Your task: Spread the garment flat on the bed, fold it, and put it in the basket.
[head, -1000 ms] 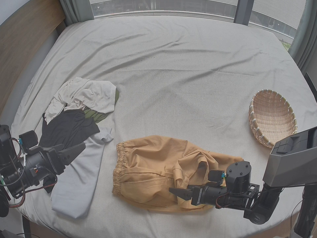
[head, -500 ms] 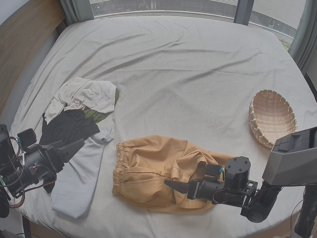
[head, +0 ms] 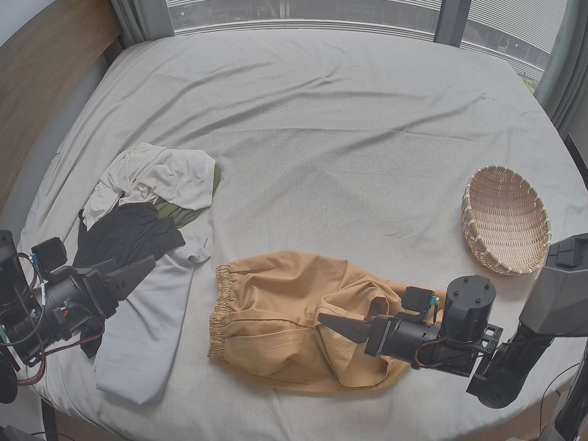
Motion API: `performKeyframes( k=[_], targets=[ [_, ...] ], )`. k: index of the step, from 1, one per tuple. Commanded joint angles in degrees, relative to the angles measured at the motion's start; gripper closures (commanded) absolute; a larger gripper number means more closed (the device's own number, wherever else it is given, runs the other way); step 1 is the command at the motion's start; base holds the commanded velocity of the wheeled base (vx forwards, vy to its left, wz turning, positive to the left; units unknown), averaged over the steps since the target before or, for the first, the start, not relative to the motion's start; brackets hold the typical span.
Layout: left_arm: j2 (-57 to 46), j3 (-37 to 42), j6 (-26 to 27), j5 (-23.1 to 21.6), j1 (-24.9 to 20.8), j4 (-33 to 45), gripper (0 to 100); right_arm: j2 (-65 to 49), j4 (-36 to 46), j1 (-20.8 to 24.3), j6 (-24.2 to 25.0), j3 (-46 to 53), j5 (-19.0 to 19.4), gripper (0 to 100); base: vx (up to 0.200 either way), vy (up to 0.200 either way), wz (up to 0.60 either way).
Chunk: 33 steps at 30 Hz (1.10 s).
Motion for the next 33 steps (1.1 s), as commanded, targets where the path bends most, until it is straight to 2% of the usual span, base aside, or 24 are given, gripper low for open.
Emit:
performKeyframes(
  k=[1,6,7,13,26,30,33],
  targets=[
    [-0.28,0.02,-0.01,-0.01,-0.01,-0.07,0,-0.1,-0.04,-0.1,0.36,-0.1,-0.64,0,0.0,0.0,0.0],
    [-0.28,0.02,-0.01,-0.01,-0.1,-0.78,0,1.74,-2.59,-0.36,1.41,-0.63,-3.02,0,0.0,0.0,0.0],
    [-0.28,0.02,-0.01,-0.01,-0.1,-0.78,0,2.53,-3.82,-0.45,1.33,-0.63,-3.37,100,0.0,0.0,0.0],
    [-0.28,0.37,-0.01,-0.01,-0.1,-0.78,0,3.85,-5.58,-1.16,1.41,-0.63,-3.81,100,0.0,0.0,0.0],
    [-0.02,0.46,-0.01,-0.01,-0.36,-0.87,0,-0.54,-5.49,-2.83,1.24,0.86,-4.42,100,0.0,0.0,0.0],
    [-0.1,0.46,-0.01,-0.01,-0.36,-0.87,0,-0.28,-5.49,-2.83,1.06,0.51,-3.98,100,0.0,0.0,0.0],
    [-0.28,0.81,-0.01,-0.01,-0.36,-0.87,0,1.04,-5.49,-3.0,1.06,0.25,-2.05,100,0.0,0.0,0.0]
  ],
)
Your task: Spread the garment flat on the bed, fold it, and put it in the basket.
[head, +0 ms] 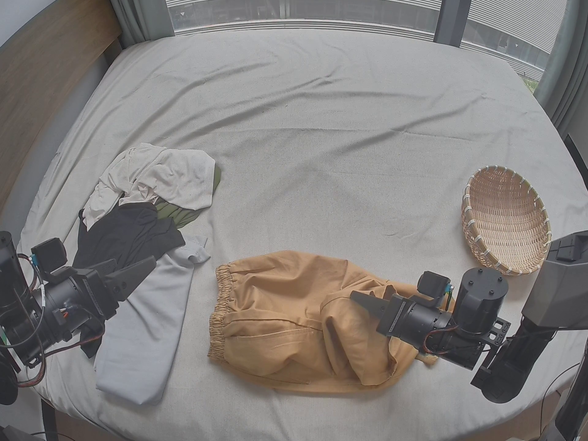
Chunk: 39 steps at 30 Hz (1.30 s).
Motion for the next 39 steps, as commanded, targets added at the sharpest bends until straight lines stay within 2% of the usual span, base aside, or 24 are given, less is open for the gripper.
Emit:
performKeyframes(
  k=[1,19,31,39],
  targets=[
    [-0.21,0.29,0.06,-0.01,-0.02,-0.02,0,1.47,-0.08,-0.25,-0.04,-0.68,1.0,0,0.0,0.0,0.0],
    [-0.21,1.26,-0.03,-0.01,0.07,-2.05,0,4.81,0.1,0.54,0.14,-7.01,0.91,0,0.0,0.0,0.0],
    [-0.21,1.52,-0.03,-0.01,-0.02,-2.66,0,5.16,0.45,2.92,2.6,-6.66,0.91,0,0.0,0.0,0.0],
    [-0.03,1.43,0.06,-0.01,-0.02,-2.66,0,7.71,0.36,2.74,2.69,-8.5,0.91,0,0.0,0.0,0.0]
  ],
)
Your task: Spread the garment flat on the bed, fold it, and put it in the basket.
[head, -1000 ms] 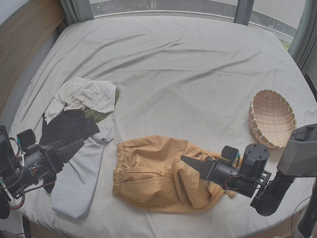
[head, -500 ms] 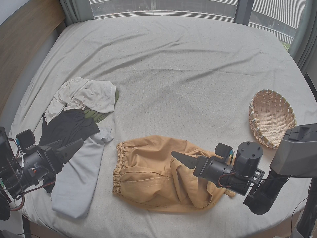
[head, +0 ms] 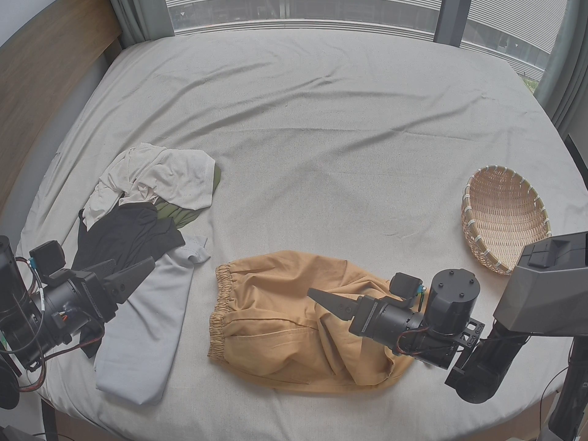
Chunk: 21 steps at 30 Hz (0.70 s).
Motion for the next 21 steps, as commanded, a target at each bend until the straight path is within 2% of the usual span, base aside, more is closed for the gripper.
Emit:
performKeyframes(
  k=[1,6,7,19,21],
  targets=[
    [0.16,-0.08,0.03,-0.01,-0.02,-0.03,0,1.88,-0.05,-0.08,0.07,-1.33,-0.01,0,0.0,0.0,0.0],
    [0.16,-0.08,0.03,-0.01,-0.11,-0.03,0,2.41,-0.05,-0.16,0.07,-2.56,-0.63,0,0.0,0.0,0.0],
    [0.16,-0.08,0.03,-0.01,-0.02,-0.03,0,2.41,-0.14,-0.34,0.07,-2.65,-0.89,100,0.0,0.0,0.0],
    [0.52,-0.52,-0.14,-0.19,-0.28,-0.2,0,-1.9,-0.14,-0.6,0.07,-0.28,-2.38,100,0.0,0.0,0.0],
    [1.22,-1.22,-0.14,-1.42,-0.63,-0.38,0,-3.92,-0.4,-0.78,-0.02,1.74,-2.56,100,0.0,0.0,0.0]
  ],
)
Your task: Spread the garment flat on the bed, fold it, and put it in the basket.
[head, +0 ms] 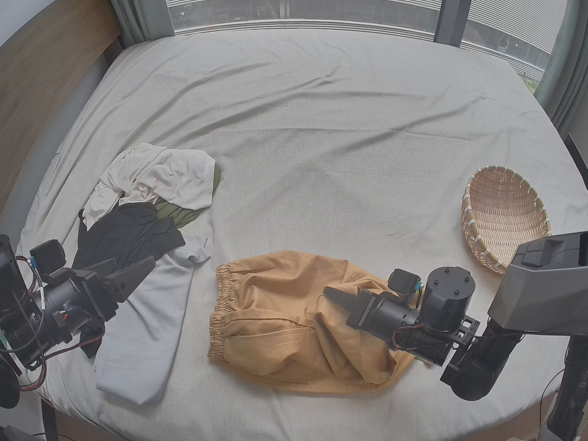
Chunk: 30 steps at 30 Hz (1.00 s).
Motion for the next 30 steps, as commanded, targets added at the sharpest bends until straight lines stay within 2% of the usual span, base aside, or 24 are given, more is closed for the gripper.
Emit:
performKeyframes(
  k=[1,12,24,30],
  targets=[
    [1.53,-1.33,-0.03,-1.59,-0.44,-0.22,0,-4.8,-0.16,-0.31,-0.13,3.62,-0.27,100,0.0,0.0,0.0],
    [9.53,-0.63,-0.39,-5.72,-0.44,-0.75,0,-13.5,-0.16,-6.63,-1.89,11.09,-0.18,100,0.0,0.0,0.0],
    [15.5,-0.28,-8.3,-6.51,-4.22,-0.75,0,-14.11,-0.16,-8.66,-1.89,12.24,-0.18,100,0.0,0.0,0.0],
    [19.72,-0.01,-9.09,-7.22,-5.45,-0.92,0,-13.94,-0.16,-9.01,-2.33,12.06,-0.18,100,0.0,0.0,0.0]
  ],
)
